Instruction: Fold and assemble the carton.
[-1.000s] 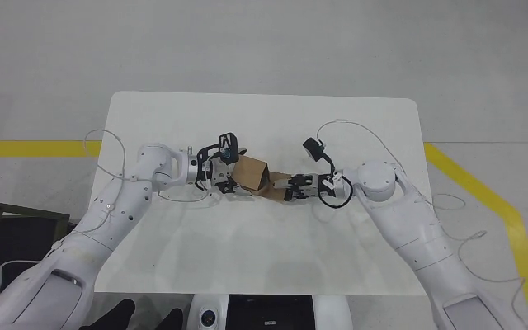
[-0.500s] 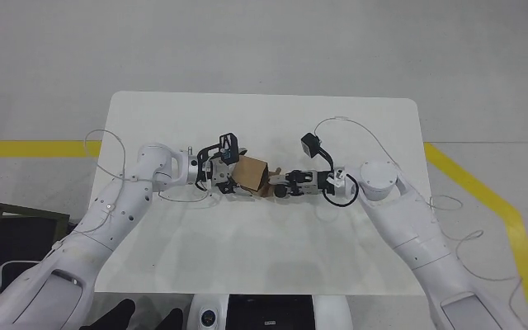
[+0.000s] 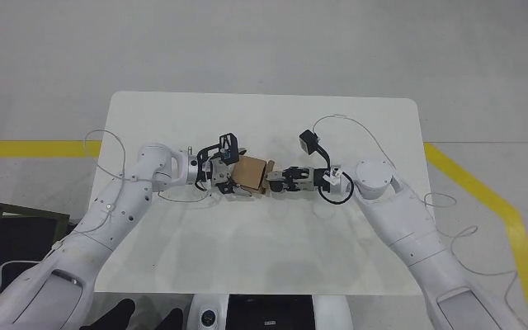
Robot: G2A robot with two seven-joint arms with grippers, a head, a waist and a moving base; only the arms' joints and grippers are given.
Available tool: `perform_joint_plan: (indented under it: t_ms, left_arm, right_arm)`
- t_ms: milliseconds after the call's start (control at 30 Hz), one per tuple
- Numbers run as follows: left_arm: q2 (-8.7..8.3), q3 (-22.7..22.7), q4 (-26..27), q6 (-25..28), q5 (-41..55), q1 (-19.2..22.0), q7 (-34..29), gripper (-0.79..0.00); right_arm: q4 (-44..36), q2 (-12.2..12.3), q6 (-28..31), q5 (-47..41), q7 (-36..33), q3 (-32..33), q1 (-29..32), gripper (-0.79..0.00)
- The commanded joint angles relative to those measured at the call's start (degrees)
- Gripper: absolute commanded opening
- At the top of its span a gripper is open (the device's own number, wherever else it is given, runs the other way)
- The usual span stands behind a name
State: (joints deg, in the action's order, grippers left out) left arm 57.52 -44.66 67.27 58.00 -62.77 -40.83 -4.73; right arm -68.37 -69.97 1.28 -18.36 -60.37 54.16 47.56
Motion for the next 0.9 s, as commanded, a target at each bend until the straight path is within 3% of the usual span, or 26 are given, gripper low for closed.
perform_joint_plan:
  t_ms: [0, 233, 867]
  left_arm:
    - [-0.01, 0.02, 0.0, 0.0, -0.09, 0.01, -0.08, 0.0]
    - [-0.04, 0.06, 0.03, 0.0, -0.1, 0.0, -0.09, 0.0]
    - [-0.12, -0.1, 0.02, 0.0, -0.38, -0.08, 0.1, 0.0]
  right_arm:
    - [0.14, -0.01, -0.1, 0.19, 0.28, 0.0, 0.0, -0.616]
    - [0.43, -0.05, -0.54, 1.09, 1.41, 0.06, -0.1, -0.668]
    - [-1.68, -0.19, -4.64, 6.13, 2.52, -1.3, -1.17, -0.702]
